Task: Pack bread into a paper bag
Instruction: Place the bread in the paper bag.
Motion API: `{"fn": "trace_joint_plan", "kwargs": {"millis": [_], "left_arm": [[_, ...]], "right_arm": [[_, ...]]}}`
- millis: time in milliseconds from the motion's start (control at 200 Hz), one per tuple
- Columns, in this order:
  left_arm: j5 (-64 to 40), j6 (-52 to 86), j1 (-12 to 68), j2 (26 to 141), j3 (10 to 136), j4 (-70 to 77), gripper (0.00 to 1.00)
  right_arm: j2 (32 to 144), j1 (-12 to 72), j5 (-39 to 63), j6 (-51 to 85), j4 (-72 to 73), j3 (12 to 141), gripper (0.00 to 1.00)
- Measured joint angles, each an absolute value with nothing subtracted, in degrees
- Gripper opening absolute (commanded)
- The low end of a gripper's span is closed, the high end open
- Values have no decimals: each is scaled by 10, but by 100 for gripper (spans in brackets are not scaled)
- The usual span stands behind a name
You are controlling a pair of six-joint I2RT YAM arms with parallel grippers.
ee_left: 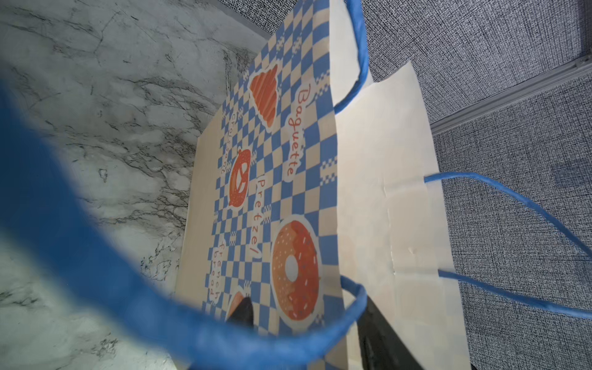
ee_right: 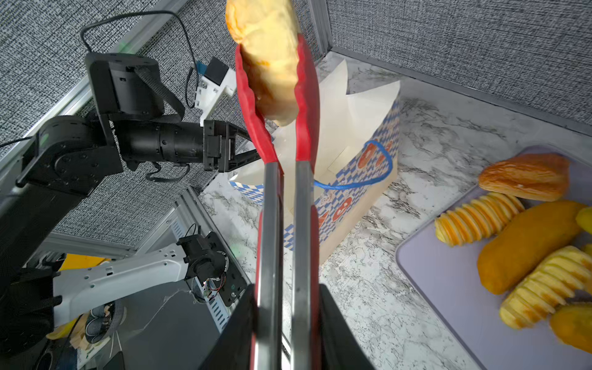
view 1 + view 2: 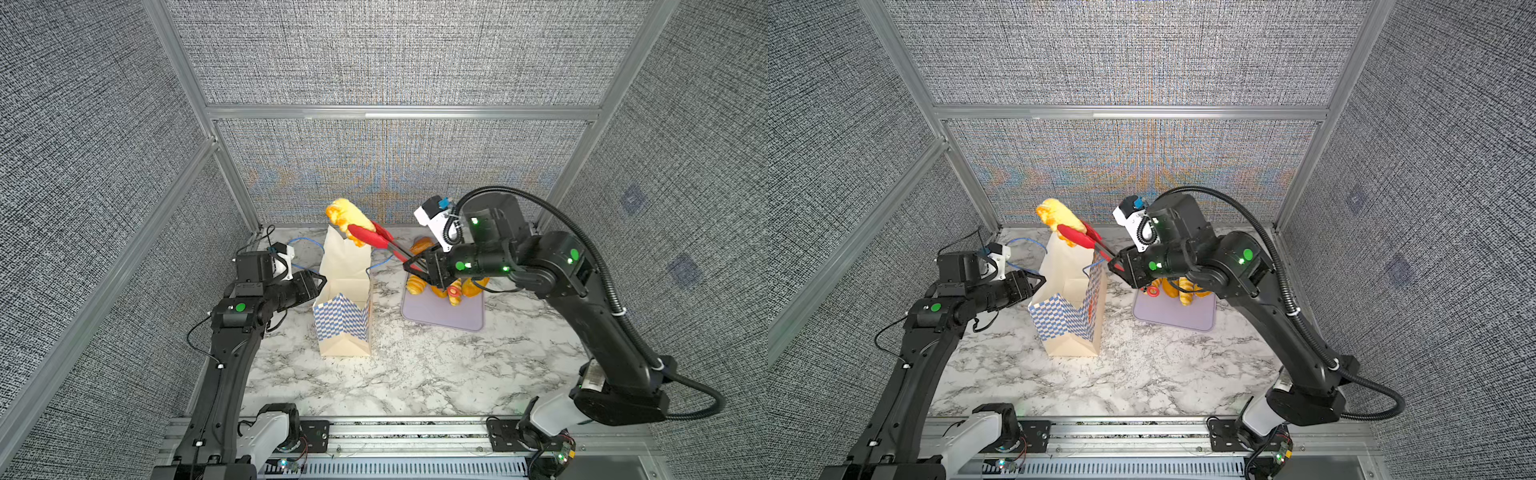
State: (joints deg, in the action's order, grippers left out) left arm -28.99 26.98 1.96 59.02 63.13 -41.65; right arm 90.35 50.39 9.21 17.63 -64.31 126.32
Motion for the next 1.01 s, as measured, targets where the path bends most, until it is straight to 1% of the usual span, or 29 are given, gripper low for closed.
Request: {"fn": "trace_joint_plan", "kwargs": {"millis": [145, 275, 475, 820, 1005], "left_arm": [[-292, 270, 21, 590, 626, -416, 42], [-293, 270, 21, 590, 623, -412, 38], [-295, 270, 22, 590, 621, -405, 38], [-296, 275, 22, 585, 620, -404, 38], [-295, 275, 22, 581, 616, -404, 38]], "right_arm": [[930, 523, 74, 176, -658, 1269, 31], [937, 537, 62, 176, -673, 1245, 31], [923, 544, 46, 176, -681, 1198, 35], [912, 547, 35, 176, -679, 1167, 49], [914, 547, 35, 176, -674, 1167, 51]]}}
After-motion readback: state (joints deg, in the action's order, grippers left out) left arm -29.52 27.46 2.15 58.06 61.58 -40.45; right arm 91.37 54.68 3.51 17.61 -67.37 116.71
